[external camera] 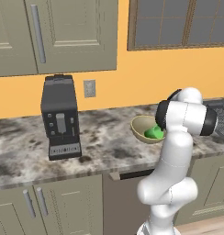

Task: Place the cup inside the bowl on the dining table and move the bowl to any counter.

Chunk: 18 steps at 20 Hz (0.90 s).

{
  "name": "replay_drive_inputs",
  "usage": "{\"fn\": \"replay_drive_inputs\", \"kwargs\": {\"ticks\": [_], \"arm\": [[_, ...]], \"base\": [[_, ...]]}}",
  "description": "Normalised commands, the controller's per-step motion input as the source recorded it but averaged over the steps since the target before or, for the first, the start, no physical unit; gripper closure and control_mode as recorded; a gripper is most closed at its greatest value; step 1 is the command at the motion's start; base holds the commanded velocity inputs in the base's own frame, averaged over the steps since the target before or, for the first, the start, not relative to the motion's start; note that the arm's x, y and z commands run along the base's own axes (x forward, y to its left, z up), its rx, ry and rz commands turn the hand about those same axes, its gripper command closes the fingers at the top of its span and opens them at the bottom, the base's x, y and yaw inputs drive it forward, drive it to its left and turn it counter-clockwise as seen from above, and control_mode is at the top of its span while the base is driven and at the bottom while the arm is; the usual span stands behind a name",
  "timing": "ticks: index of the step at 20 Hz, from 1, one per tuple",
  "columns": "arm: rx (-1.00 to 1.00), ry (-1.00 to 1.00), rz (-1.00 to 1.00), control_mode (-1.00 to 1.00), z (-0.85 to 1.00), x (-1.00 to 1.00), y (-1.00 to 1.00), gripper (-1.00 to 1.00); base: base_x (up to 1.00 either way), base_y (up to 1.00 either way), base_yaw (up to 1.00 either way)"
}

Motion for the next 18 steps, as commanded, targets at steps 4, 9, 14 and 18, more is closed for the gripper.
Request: {"fn": "replay_drive_inputs", "kwargs": {"ticks": [4, 9, 14, 18], "arm": [[0.0, 0.0, -0.01, -1.0, 0.02, 0.0, 0.0, -1.0], [-0.01, 0.0, -0.01, -1.0, 0.16, -0.13, 0.0, -1.0], [0.0, 0.0, -0.01, -1.0, 0.25, -0.32, 0.0, -1.0], [0.0, 0.0, 0.0, -1.0, 0.29, -0.56, 0.0, -1.0]], "base": [[0.0, 0.0, 0.0], [0.0, 0.0, 0.0], [0.0, 0.0, 0.0], [0.0, 0.0, 0.0]]}}
